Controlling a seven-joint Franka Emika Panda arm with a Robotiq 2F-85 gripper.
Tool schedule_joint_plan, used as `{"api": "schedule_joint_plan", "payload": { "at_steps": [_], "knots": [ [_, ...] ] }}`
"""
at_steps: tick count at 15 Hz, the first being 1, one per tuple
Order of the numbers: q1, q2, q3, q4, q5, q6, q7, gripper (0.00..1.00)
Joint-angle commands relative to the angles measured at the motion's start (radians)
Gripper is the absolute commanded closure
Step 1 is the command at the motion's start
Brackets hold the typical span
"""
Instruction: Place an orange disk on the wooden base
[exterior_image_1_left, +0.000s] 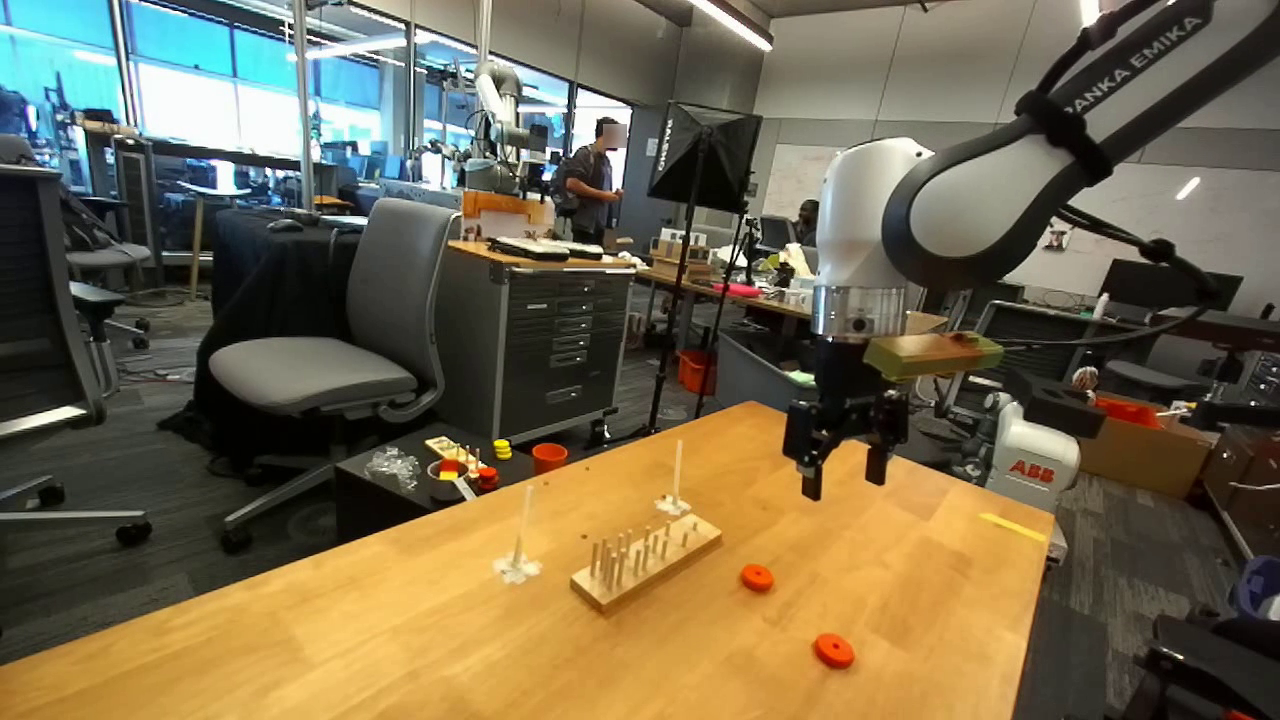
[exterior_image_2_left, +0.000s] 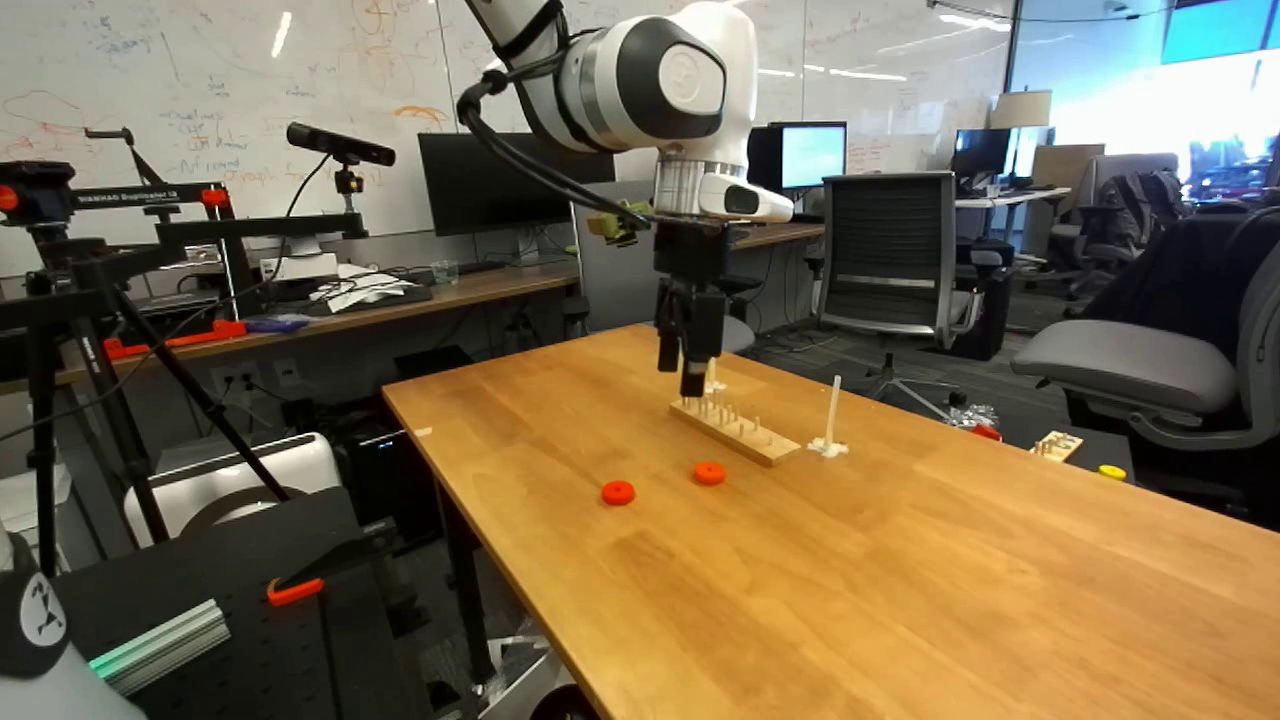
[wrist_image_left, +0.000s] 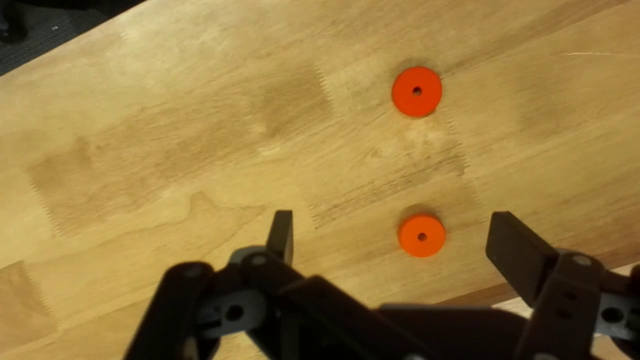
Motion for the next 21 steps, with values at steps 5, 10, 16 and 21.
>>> {"api": "schedule_joint_plan", "payload": {
  "at_steps": [5,10,16,21],
  "knots": [
    [0.034,0.098,-0.022,0.084,0.001,-0.004,0.048,0.0],
    [0.033,0.225,-0.033,0.179,0.037,0.026,0.053,0.0],
    [0.028,0.342,-0.033,0.266,0.096,0.035,0.024,0.0],
    [0.036,0.397,-0.037,0.309,0.121,0.031,0.019,0.0]
  ]
}}
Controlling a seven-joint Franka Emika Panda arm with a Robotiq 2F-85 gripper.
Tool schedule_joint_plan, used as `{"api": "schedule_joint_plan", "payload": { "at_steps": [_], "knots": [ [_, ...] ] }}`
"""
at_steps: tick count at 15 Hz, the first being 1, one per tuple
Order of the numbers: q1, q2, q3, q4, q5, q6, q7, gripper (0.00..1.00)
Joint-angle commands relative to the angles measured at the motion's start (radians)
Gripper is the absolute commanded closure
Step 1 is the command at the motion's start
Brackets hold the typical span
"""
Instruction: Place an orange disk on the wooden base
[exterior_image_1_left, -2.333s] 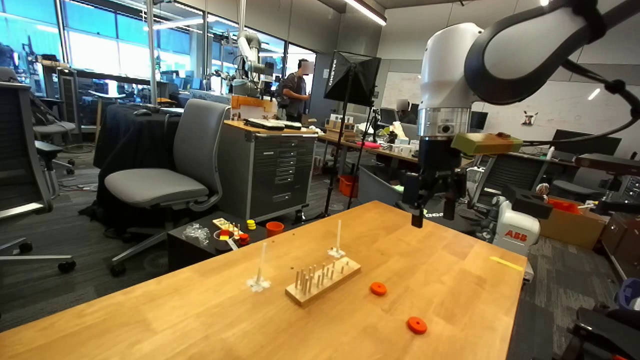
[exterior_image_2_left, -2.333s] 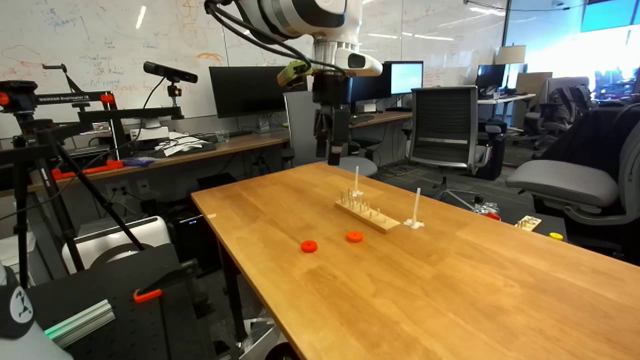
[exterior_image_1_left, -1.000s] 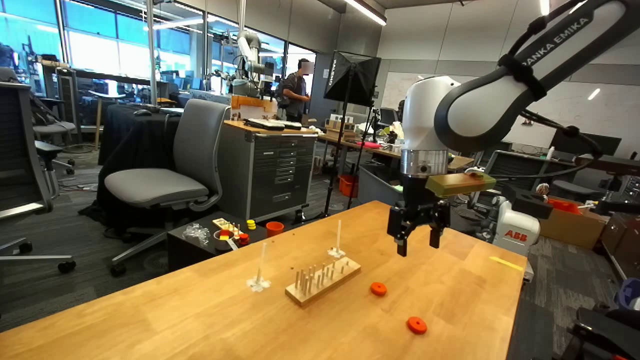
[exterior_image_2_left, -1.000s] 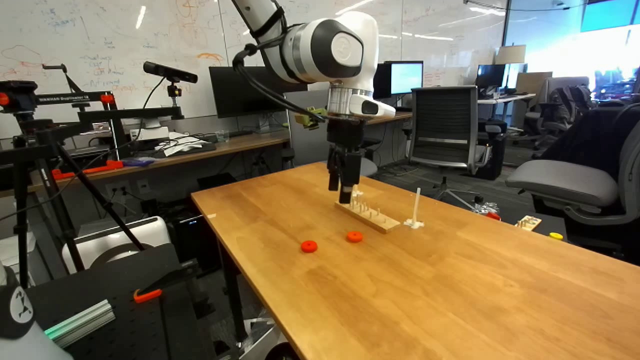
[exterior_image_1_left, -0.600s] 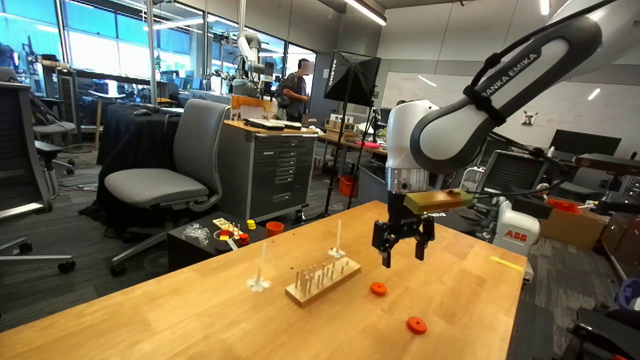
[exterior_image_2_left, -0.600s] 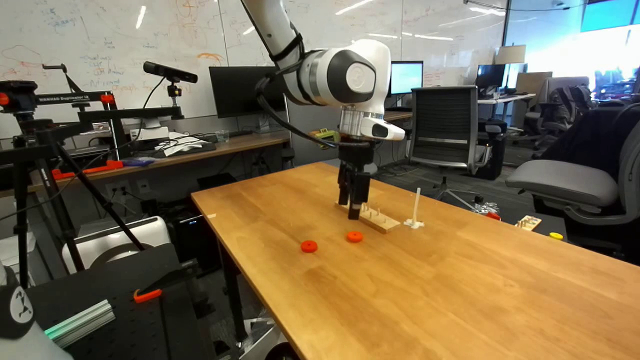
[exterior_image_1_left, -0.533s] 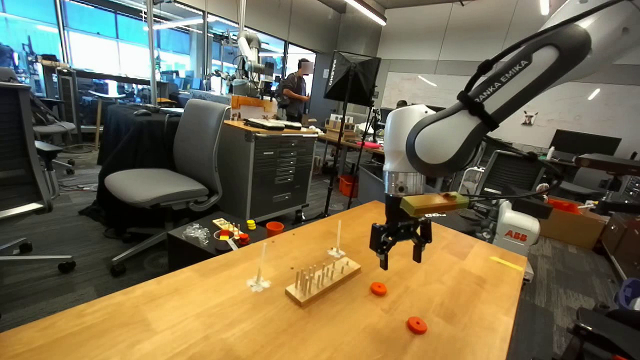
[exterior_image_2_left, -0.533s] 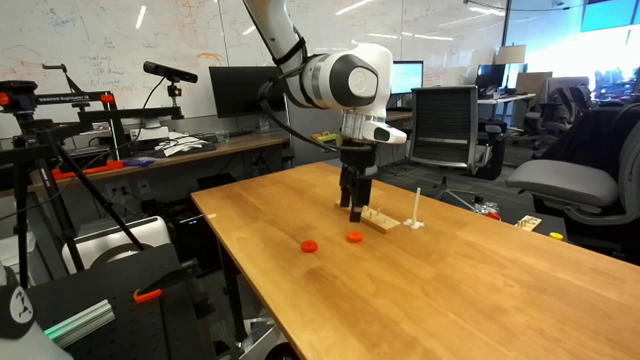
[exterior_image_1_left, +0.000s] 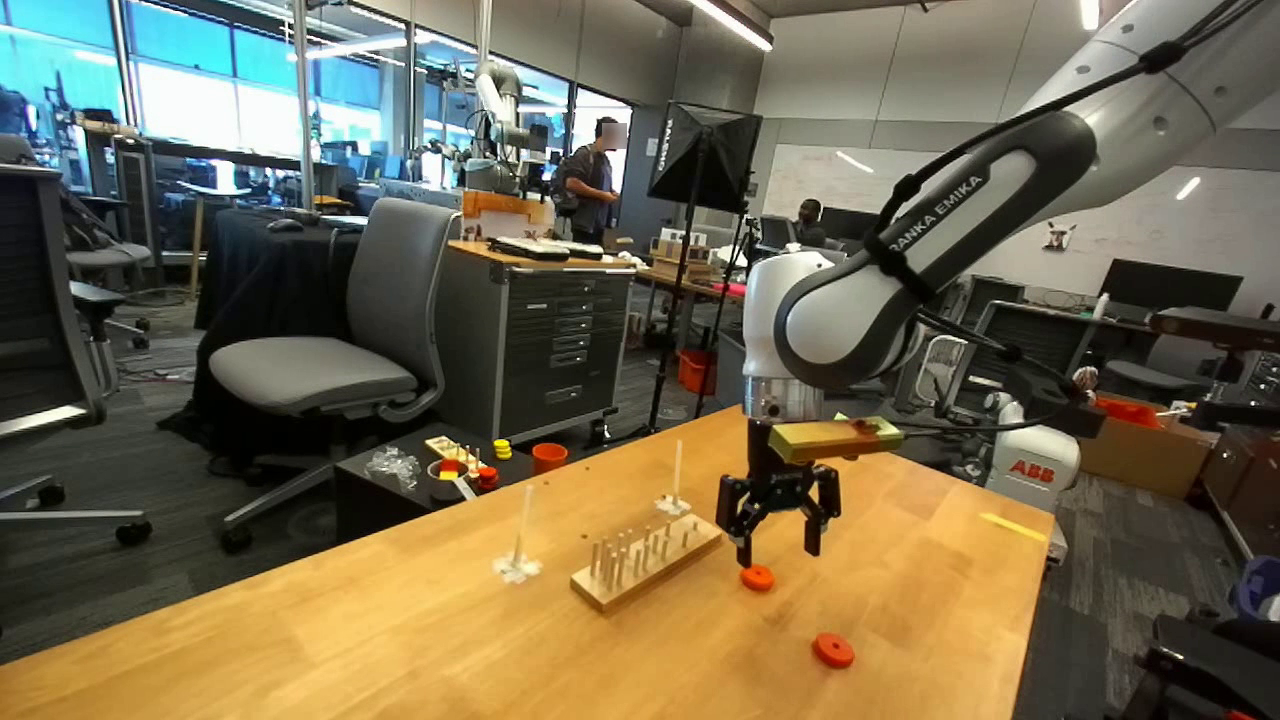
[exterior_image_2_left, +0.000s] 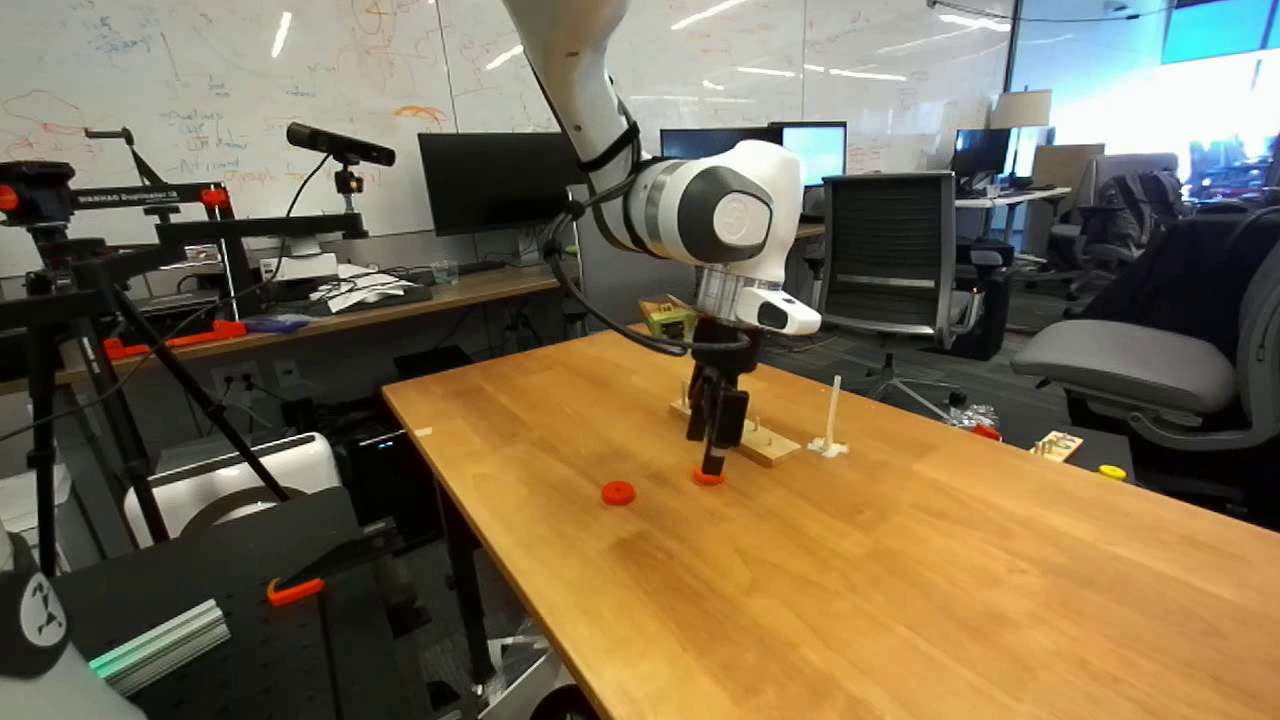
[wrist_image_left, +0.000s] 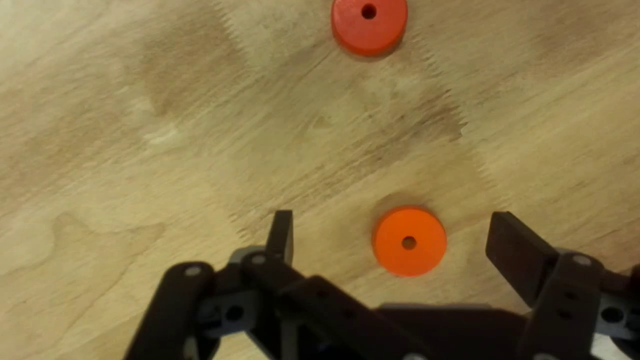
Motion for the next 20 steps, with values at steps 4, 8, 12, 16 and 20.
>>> {"api": "schedule_joint_plan", "payload": {
  "at_steps": [4,8,12,16,20],
  "knots": [
    [0.058,0.03,-0.064,0.024,-0.053,-0.048,0.009,0.0],
    [0.08,0.032,-0.082,0.027,-0.077,-0.063,0.022,0.0],
    [0.103,0.022,-0.1,0.011,-0.129,-0.073,0.013,0.0],
    [0.159,-0.053,-0.143,-0.078,-0.318,-0.091,-0.01,0.0],
    [0.19,-0.135,-0.155,-0.154,-0.496,-0.153,-0.047,0.0]
  ]
}}
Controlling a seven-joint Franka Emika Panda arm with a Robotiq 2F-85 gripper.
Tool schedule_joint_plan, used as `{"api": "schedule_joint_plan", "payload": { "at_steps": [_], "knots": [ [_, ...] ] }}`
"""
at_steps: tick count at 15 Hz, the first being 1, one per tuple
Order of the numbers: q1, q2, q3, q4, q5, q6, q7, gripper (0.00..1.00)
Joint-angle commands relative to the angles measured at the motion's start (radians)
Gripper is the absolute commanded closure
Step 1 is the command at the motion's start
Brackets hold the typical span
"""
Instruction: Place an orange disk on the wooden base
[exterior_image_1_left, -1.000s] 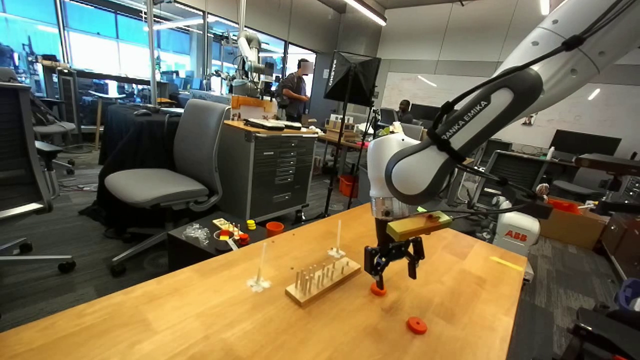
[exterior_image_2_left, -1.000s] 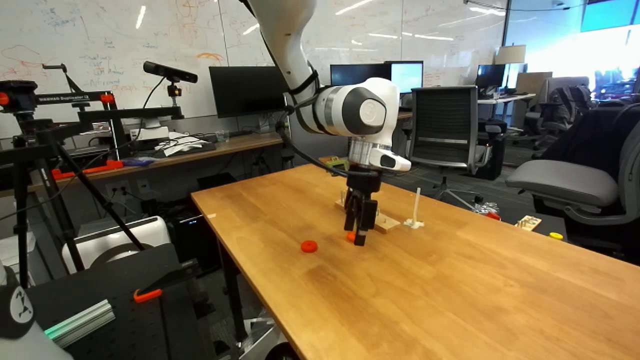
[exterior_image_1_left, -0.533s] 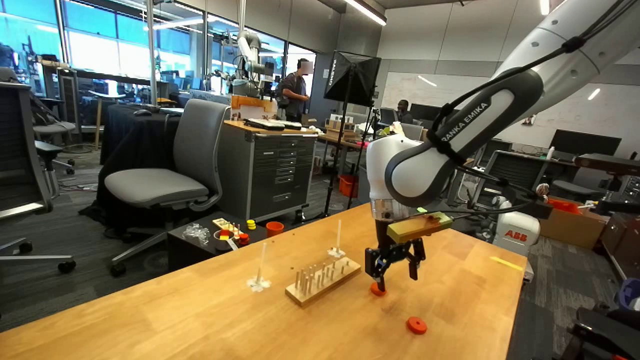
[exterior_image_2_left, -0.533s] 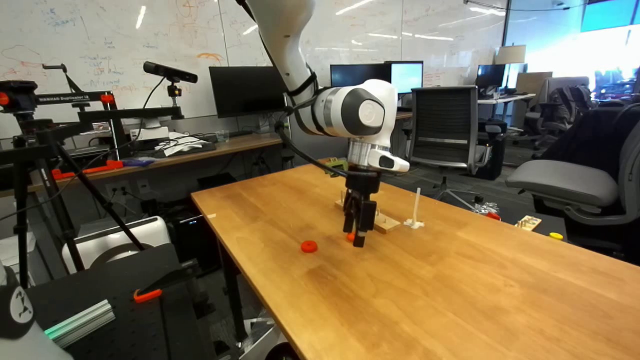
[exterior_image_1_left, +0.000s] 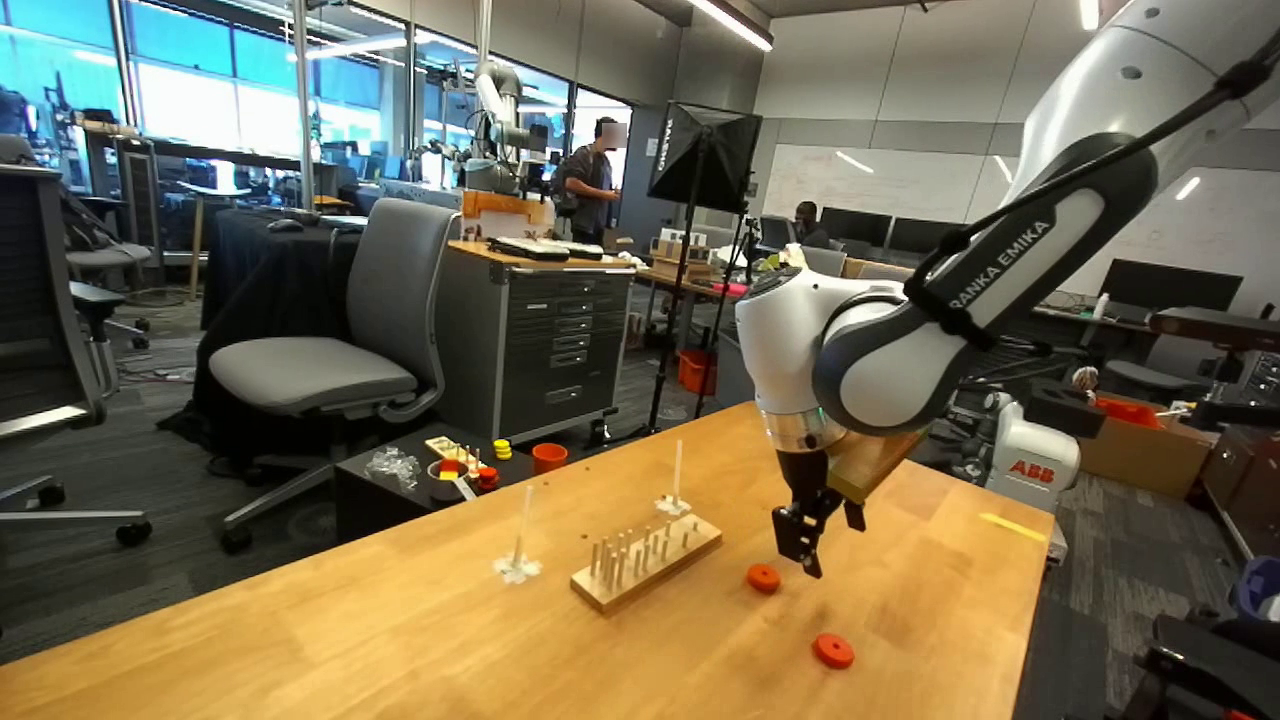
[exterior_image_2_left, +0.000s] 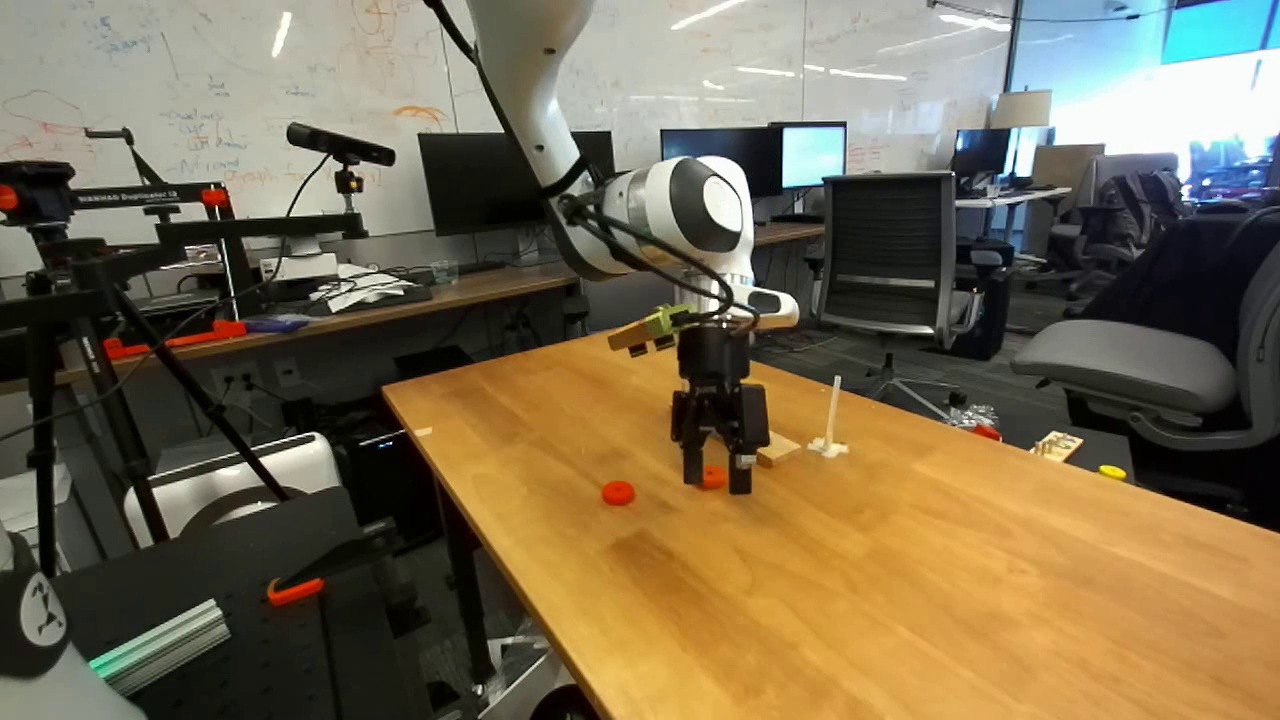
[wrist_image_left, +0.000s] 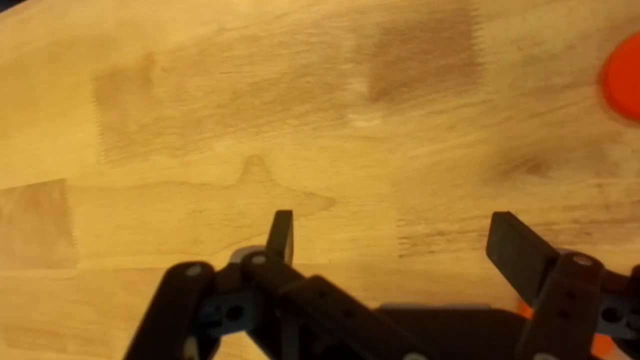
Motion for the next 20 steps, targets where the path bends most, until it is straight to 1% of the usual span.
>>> {"api": "schedule_joint_plan", "payload": {
  "at_steps": [1,2,4,11,12,18,20],
  "knots": [
    [0.001,-0.019,0.004,-0.015,-0.046,-0.019,-0.005,0.0],
    [0.004,-0.04,0.005,-0.033,-0.074,-0.028,-0.008,0.0],
    [0.005,-0.065,0.008,-0.055,-0.094,-0.034,-0.013,0.0],
    [0.005,-0.07,0.008,-0.063,-0.096,-0.035,-0.02,0.0],
    [0.0,-0.065,0.018,-0.061,-0.098,-0.018,-0.05,0.0],
    [0.014,-0.035,0.053,-0.08,-0.207,0.087,-0.217,0.0],
    [0.019,-0.024,0.054,-0.081,-0.241,0.112,-0.249,0.0]
  ]
}}
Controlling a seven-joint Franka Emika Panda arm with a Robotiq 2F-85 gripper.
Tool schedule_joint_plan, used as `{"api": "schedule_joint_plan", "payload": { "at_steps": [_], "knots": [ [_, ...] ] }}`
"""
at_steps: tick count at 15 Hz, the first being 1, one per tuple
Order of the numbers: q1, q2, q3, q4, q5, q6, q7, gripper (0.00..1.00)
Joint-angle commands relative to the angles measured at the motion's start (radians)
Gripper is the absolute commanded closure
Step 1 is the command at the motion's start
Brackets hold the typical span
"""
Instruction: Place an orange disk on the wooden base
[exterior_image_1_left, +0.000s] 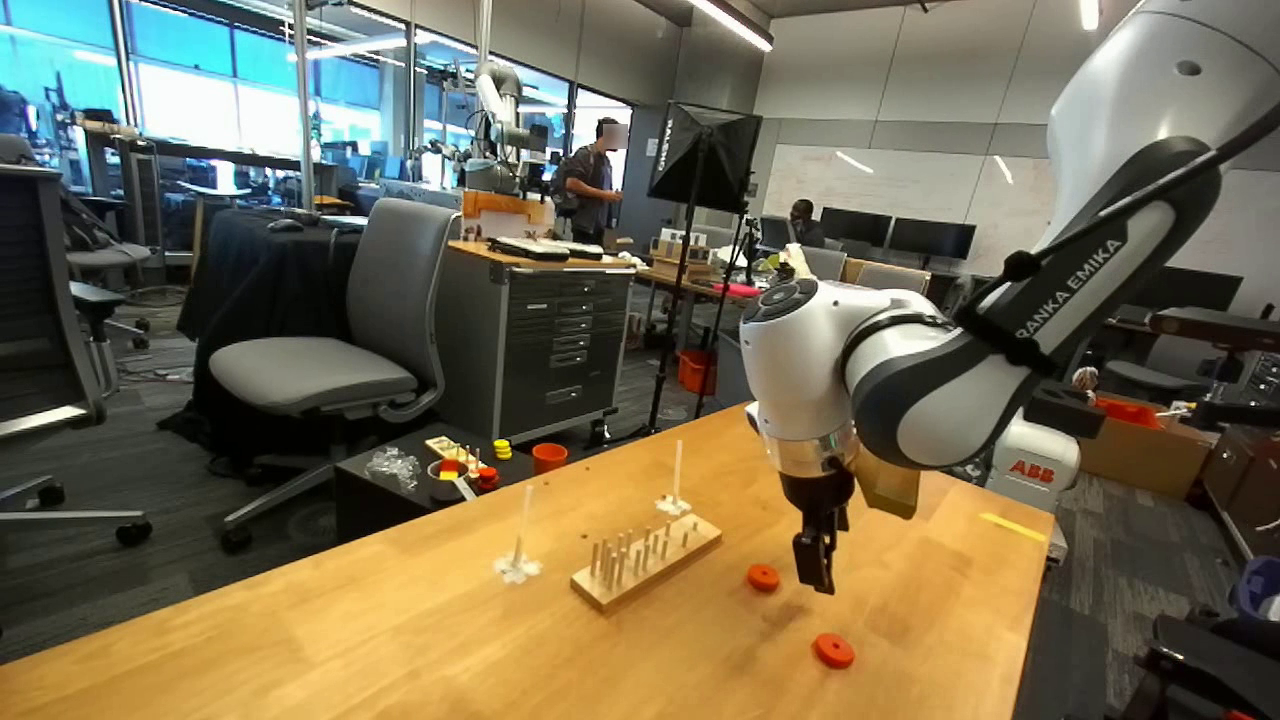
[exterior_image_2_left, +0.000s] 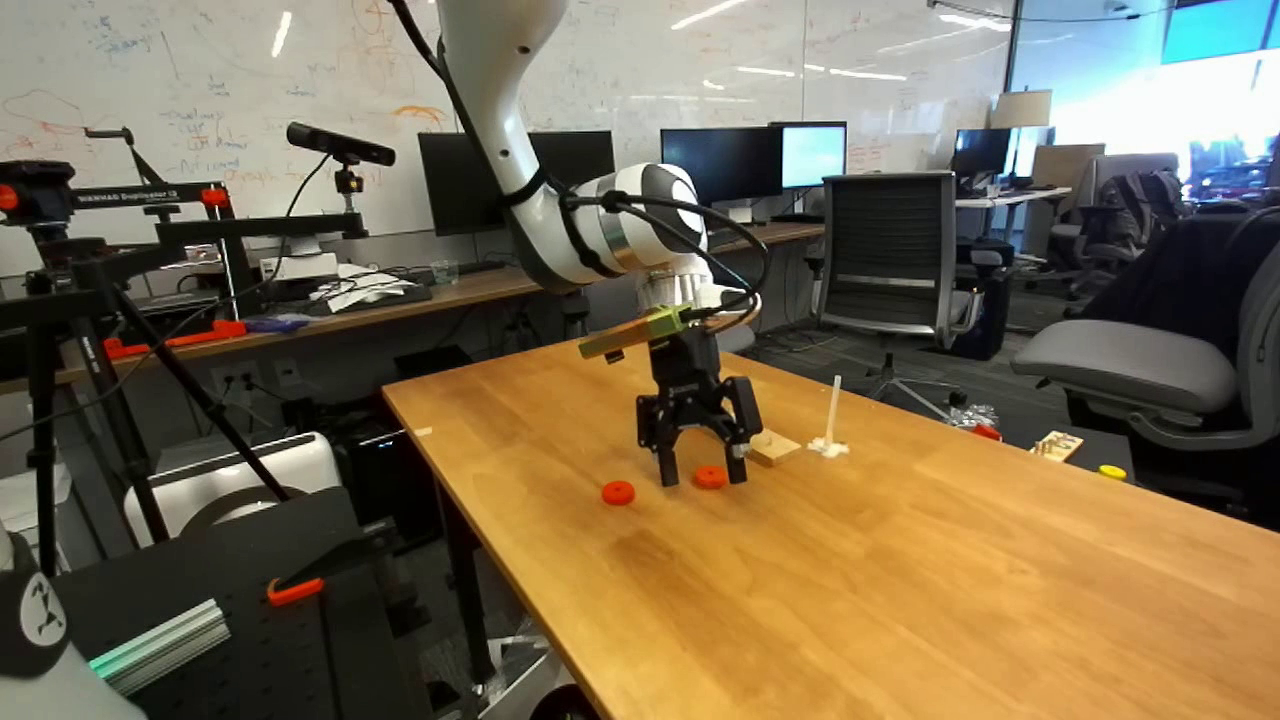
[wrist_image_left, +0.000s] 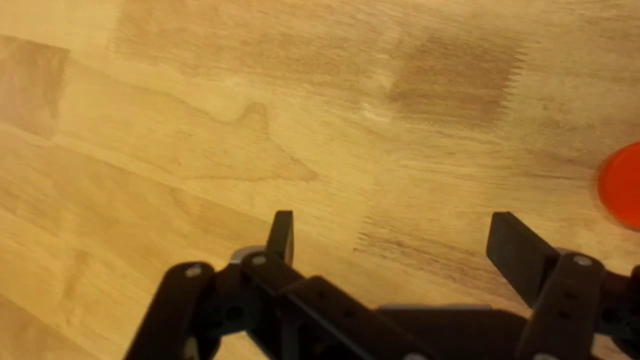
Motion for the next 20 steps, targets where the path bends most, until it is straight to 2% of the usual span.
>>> {"api": "schedule_joint_plan", "payload": {
  "at_steps": [1,4,5,10,20],
  "knots": [
    [0.011,0.01,0.0,-0.004,-0.085,0.043,-0.076,0.0],
    [0.005,0.026,0.009,0.0,-0.174,0.062,-0.13,0.0],
    [-0.002,0.025,0.014,0.003,-0.136,0.037,-0.08,0.0],
    [-0.003,0.032,0.014,0.003,-0.14,0.038,-0.082,0.0],
    [-0.13,0.087,0.108,0.059,-0.14,0.054,-0.661,0.0]
  ]
}}
